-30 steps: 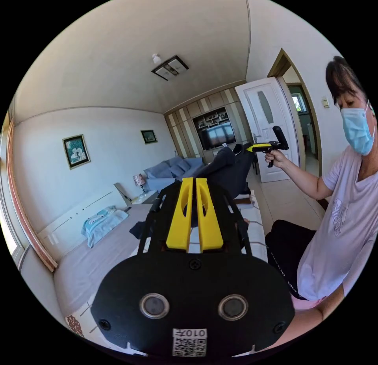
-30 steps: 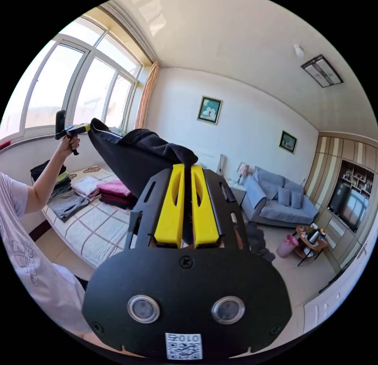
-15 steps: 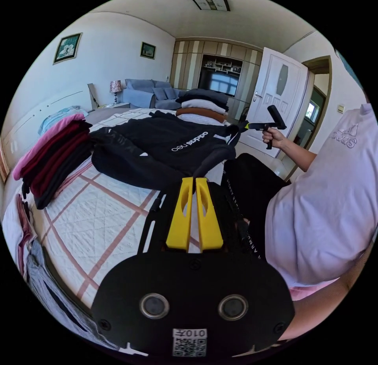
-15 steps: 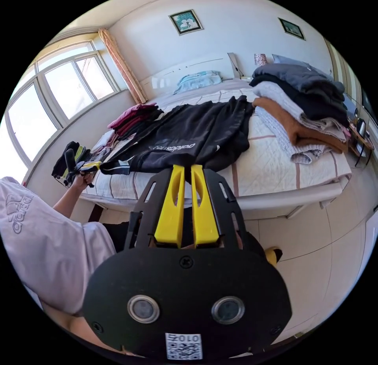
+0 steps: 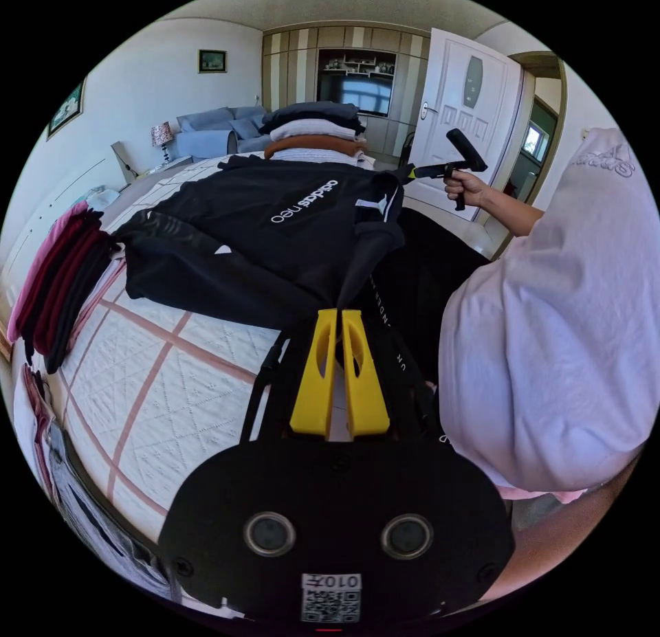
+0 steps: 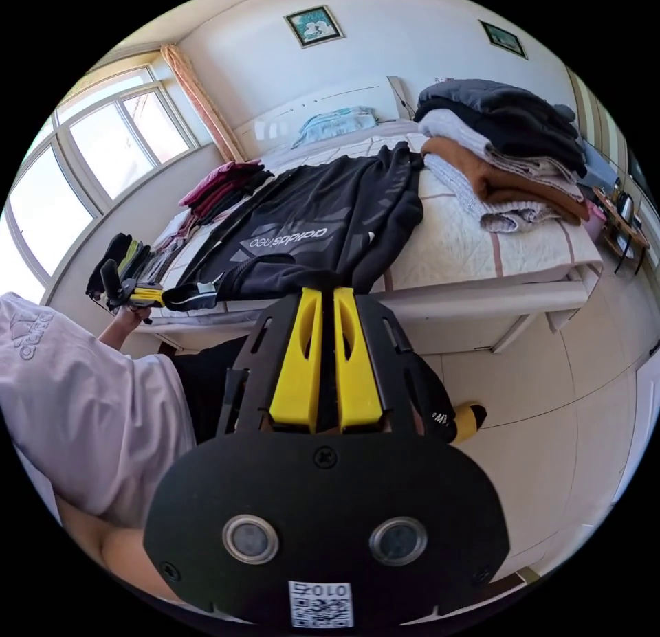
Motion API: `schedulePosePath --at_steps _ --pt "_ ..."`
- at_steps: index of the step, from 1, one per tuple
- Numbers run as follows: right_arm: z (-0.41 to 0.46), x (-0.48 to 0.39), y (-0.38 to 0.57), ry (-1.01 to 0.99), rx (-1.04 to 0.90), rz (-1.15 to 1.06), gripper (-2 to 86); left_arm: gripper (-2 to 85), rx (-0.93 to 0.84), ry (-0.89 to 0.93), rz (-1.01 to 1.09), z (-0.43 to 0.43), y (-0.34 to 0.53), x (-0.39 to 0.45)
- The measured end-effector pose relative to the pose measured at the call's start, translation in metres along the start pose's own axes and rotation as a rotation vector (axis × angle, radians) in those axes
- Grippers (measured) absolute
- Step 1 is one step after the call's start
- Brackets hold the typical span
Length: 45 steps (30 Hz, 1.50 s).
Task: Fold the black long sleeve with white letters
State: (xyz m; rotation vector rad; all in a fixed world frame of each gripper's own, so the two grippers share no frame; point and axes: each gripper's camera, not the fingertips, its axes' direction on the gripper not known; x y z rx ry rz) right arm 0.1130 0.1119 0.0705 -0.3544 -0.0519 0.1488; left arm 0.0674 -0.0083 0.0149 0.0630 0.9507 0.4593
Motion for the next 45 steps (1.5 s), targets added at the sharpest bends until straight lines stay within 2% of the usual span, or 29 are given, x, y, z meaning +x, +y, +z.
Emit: schedulePosePath --at_steps 3,11,15,18,20,23,29,33,38,41,45 --pt "0.02 -0.003 0.001 0.032 -0.088 -0.021 4.5 -0.2 -0.005 0.022 -0.023 0.007 0.008 -0.012" --pt "0.022 -0.01 0.019 0.021 -0.121 0.005 4.5 0.1 -0.078 -0.025 -0.036 0.037 0.015 -0.008" --pt "0.008 -0.025 0.036 0.091 -0.262 -0.051 4.1 0.1 -0.108 0.035 -0.02 0.035 0.025 -0.002" --pt "-0.023 -0.033 0.049 0.068 -0.194 -0.05 3.5 0.1 -0.031 0.061 -0.088 0.012 0.032 -0.006" --pt "-0.038 -0.04 0.05 0.051 -0.127 -0.049 3.3 0.4 0.094 -0.01 -0.218 -0.014 0.027 -0.024" --pt "-0.045 -0.053 0.038 0.035 -0.039 -0.059 3.6 1.7 0.101 -0.193 -0.404 -0.028 0.004 -0.056" --pt "-0.048 -0.097 0.006 -0.028 0.062 -0.15 4.3 6.7 0.135 -0.422 -0.356 -0.023 -0.092 -0.107" --pt "-0.057 -0.115 -0.004 -0.014 0.091 -0.191 4.1 9.3 0.18 -0.426 -0.404 -0.002 -0.157 -0.172" --pt "-0.071 -0.112 0.006 0.041 0.073 -0.18 3.9 11.1 -0.016 -0.473 -0.518 0.069 -0.235 -0.272" --pt "-0.085 -0.103 0.022 0.073 0.056 -0.156 3.9 9.8 -0.165 -0.523 -0.566 0.103 -0.248 -0.299" --pt "-0.106 -0.09 0.048 0.109 0.061 -0.104 3.8 5.8 -0.253 -0.538 -0.608 0.108 -0.236 -0.309"
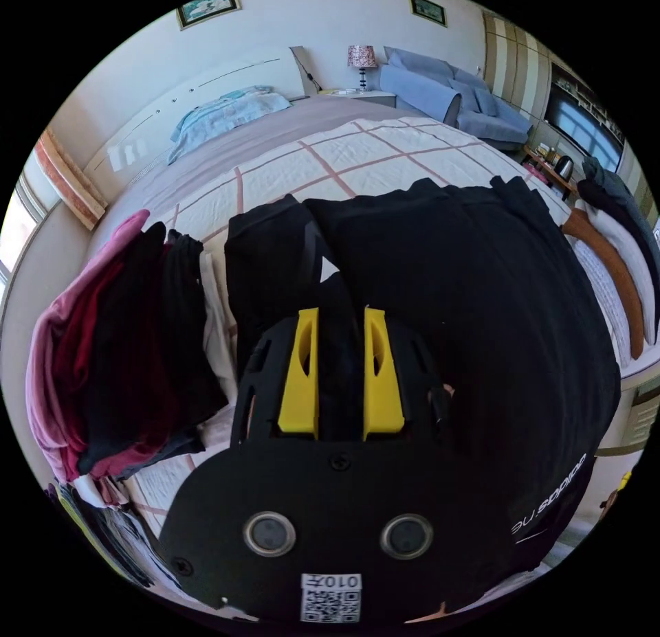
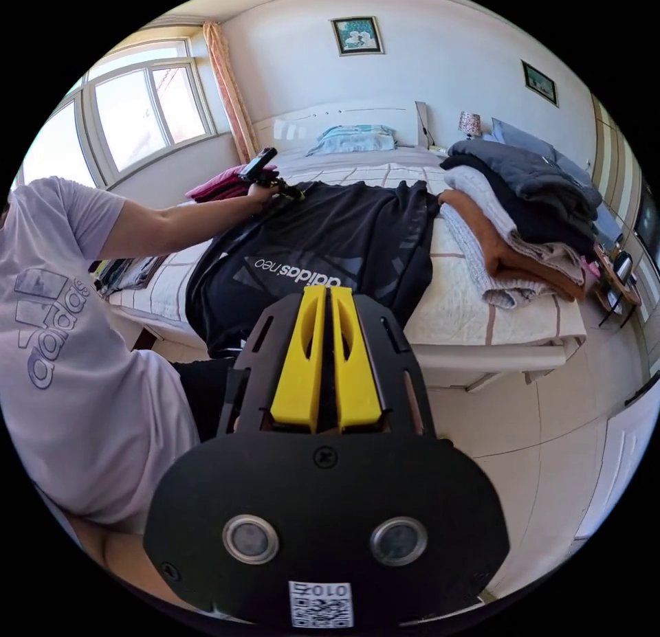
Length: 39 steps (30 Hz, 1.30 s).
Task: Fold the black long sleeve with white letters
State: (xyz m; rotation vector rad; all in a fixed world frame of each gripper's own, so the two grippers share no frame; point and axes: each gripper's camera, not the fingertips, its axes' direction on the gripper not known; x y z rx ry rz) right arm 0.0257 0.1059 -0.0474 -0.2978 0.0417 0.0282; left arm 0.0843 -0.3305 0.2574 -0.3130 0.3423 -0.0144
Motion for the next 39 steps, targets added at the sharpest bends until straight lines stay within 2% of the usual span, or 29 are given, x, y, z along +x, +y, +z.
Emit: schedulePosePath --at_steps 3,6,10,15,17,21,23,27,29,34,39 --pt "-0.01 0.003 0.013 -0.002 0.032 0.029 3.6 2.1 0.146 0.04 -0.037 -0.04 0.027 -0.023" --pt "-0.01 -0.001 0.02 -0.025 0.06 0.03 3.3 0.5 0.298 0.078 0.053 -0.115 0.068 -0.035" --pt "-0.003 -0.013 0.018 -0.076 0.057 0.01 3.0 0.0 0.459 0.267 0.087 -0.232 0.16 -0.082" --pt "0.006 -0.05 0.005 -0.109 0.025 -0.084 2.8 -0.1 0.574 0.35 -0.134 -0.311 0.288 -0.198" --pt "0.008 -0.063 0.002 -0.109 0.019 -0.111 2.7 -0.2 0.622 0.326 -0.294 -0.333 0.359 -0.258" --pt "0.022 -0.086 -0.002 -0.109 -0.017 -0.131 2.6 -0.2 0.651 0.234 -0.501 -0.353 0.459 -0.325" --pt "0.027 -0.094 -0.005 -0.12 -0.036 -0.14 2.7 -0.2 0.593 0.182 -0.578 -0.355 0.503 -0.36" --pt "0.037 -0.105 -0.013 -0.118 -0.06 -0.149 2.8 -0.1 0.563 0.201 -0.643 -0.344 0.546 -0.395" --pt "0.041 -0.107 -0.016 -0.102 -0.064 -0.14 2.8 -0.1 0.571 0.112 -0.739 -0.337 0.572 -0.403" --pt "0.044 -0.107 -0.02 -0.094 -0.053 -0.114 2.8 -0.2 0.637 0.027 -0.938 -0.326 0.625 -0.411" --pt "0.052 -0.1 -0.017 -0.08 -0.066 -0.088 3.1 -0.2 0.558 0.068 -0.985 -0.306 0.642 -0.434"
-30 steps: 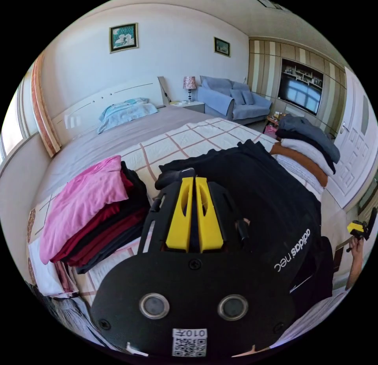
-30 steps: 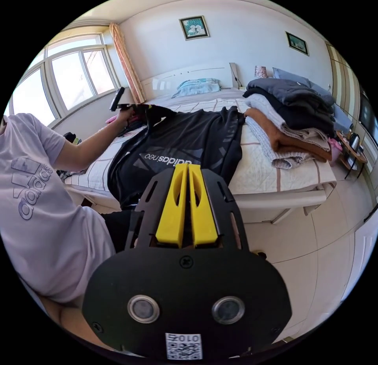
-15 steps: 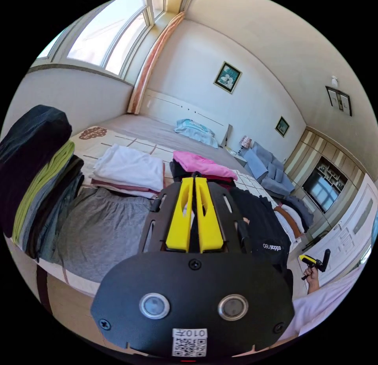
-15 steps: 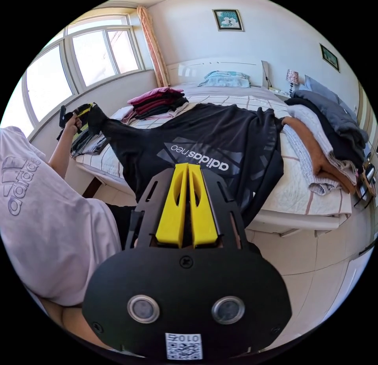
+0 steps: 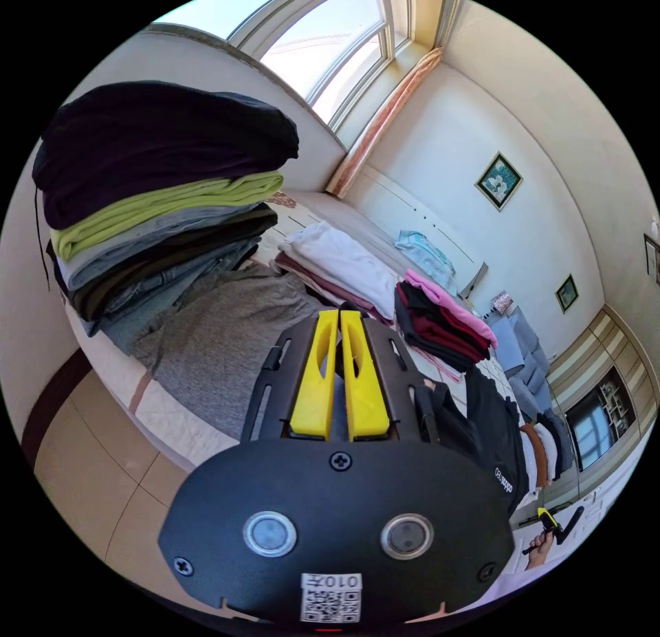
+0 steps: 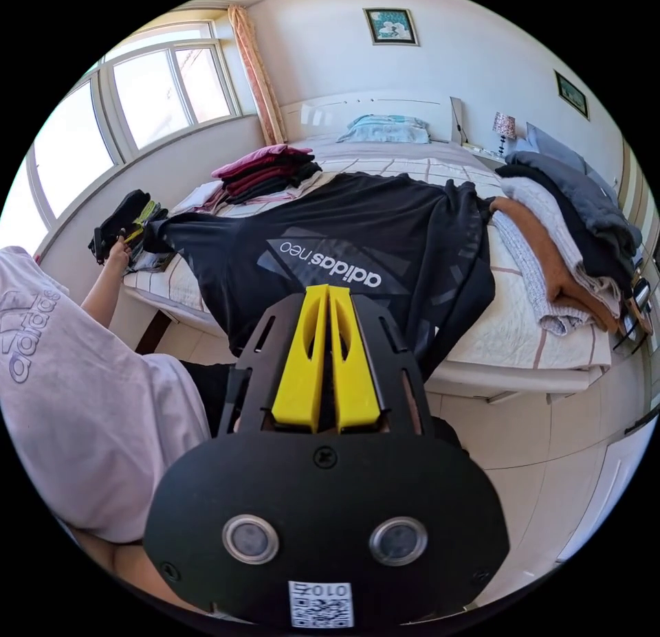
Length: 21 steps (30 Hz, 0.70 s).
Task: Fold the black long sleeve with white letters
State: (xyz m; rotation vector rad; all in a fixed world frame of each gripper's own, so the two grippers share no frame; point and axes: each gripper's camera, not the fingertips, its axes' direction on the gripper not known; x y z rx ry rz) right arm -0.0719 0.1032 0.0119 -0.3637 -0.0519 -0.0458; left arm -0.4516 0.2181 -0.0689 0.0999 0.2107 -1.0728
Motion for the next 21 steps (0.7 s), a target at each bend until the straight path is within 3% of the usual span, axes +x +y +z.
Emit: schedulePosePath --at_steps 3,9,15,17,21 --pt "0.012 0.01 -0.001 0.001 -0.008 0.045 3.5 -0.2 -0.132 0.051 -0.092 0.024 0.002 -0.033" --pt "0.036 0.036 -0.003 0.123 -0.05 0.146 7.3 -0.2 -0.016 -0.154 -0.035 0.008 0.019 -0.028" --pt "0.06 0.075 -0.035 0.143 -0.038 0.198 8.4 0.0 -0.07 -0.216 -0.024 0.034 0.013 -0.018" --pt "0.071 0.083 -0.058 0.151 -0.043 0.197 8.7 0.2 -0.344 -0.145 0.01 0.07 0.006 -0.019" --pt "0.113 0.095 -0.12 0.204 -0.083 0.157 9.8 1.2 -0.351 -0.161 0.04 0.05 -0.003 -0.016"
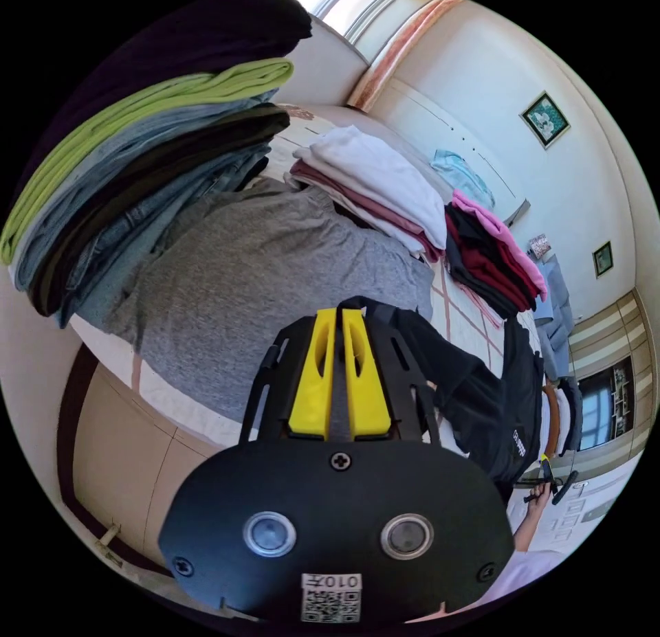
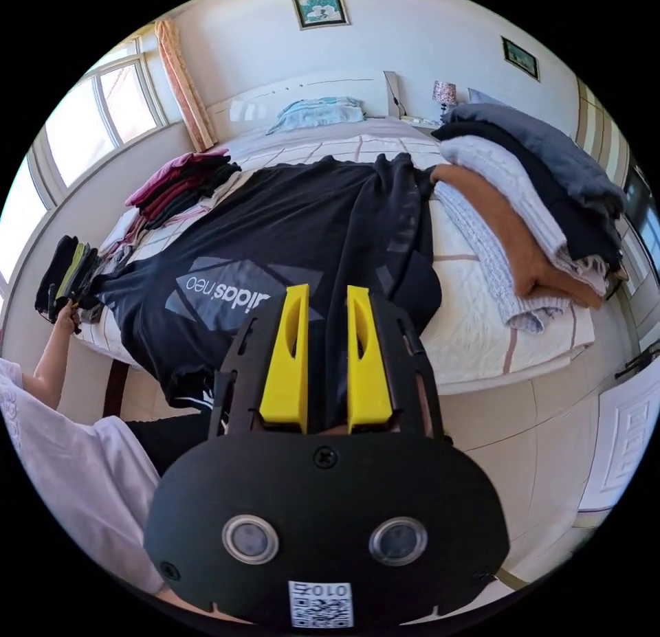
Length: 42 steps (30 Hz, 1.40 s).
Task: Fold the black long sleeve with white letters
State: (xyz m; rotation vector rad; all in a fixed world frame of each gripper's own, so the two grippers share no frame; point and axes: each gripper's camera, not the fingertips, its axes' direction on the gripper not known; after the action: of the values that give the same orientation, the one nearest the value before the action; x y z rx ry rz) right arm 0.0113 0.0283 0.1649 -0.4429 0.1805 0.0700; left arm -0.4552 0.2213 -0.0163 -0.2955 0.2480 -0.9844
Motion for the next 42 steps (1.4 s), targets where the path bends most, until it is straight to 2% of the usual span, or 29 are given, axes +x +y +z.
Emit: schedulePosePath --at_steps 6,10,13,15,17,20,23,28,29,31,33,35,39,42 --pt "0.074 -0.009 -0.035 0.139 -0.129 -0.014 9.6 3.1 0.093 -0.062 -0.018 -0.059 0.021 -0.005" --pt "0.054 0.007 -0.03 0.193 -0.075 0.028 4.7 3.3 0.185 -0.142 0.142 -0.079 0.04 0.048" --pt "0.028 0.045 -0.023 0.25 -0.095 0.074 4.1 2.8 0.177 -0.079 0.31 -0.061 0.041 0.102" --pt "0.017 0.077 -0.013 0.47 -0.157 0.101 3.9 2.4 0.151 -0.001 0.401 -0.039 0.042 0.138" --pt "0.02 0.102 -0.007 0.609 -0.253 0.125 3.9 1.9 0.117 0.096 0.531 -0.005 0.052 0.191" --pt "0.025 0.131 0.003 0.546 -0.266 0.154 3.9 1.5 0.004 0.156 0.733 0.044 0.076 0.263" --pt "0.036 0.136 0.01 0.515 -0.261 0.188 4.3 1.9 -0.112 0.231 0.85 0.084 0.106 0.314" --pt "0.012 0.124 0.038 0.458 -0.201 0.265 11.1 4.6 -0.286 0.333 0.931 0.114 0.155 0.337" --pt "-0.001 0.117 0.051 0.384 -0.171 0.28 13.0 5.2 -0.335 0.35 0.933 0.118 0.169 0.333" --pt "-0.013 0.093 0.071 0.169 -0.118 0.207 12.6 6.1 -0.471 0.418 0.878 0.132 0.185 0.32" --pt "-0.012 0.047 0.092 -0.14 -0.106 0.049 11.7 7.1 -0.559 0.512 0.768 0.147 0.2 0.301" --pt "0.001 0.009 0.105 -0.249 -0.151 -0.088 11.7 8.2 -0.632 0.537 0.658 0.172 0.217 0.278" --pt "0.035 -0.051 0.117 -0.126 -0.259 -0.334 12.9 10.2 -0.617 0.596 0.545 0.2 0.218 0.262" --pt "0.036 -0.058 0.105 -0.121 -0.215 -0.378 13.4 11.9 -0.599 0.634 0.524 0.214 0.209 0.266"
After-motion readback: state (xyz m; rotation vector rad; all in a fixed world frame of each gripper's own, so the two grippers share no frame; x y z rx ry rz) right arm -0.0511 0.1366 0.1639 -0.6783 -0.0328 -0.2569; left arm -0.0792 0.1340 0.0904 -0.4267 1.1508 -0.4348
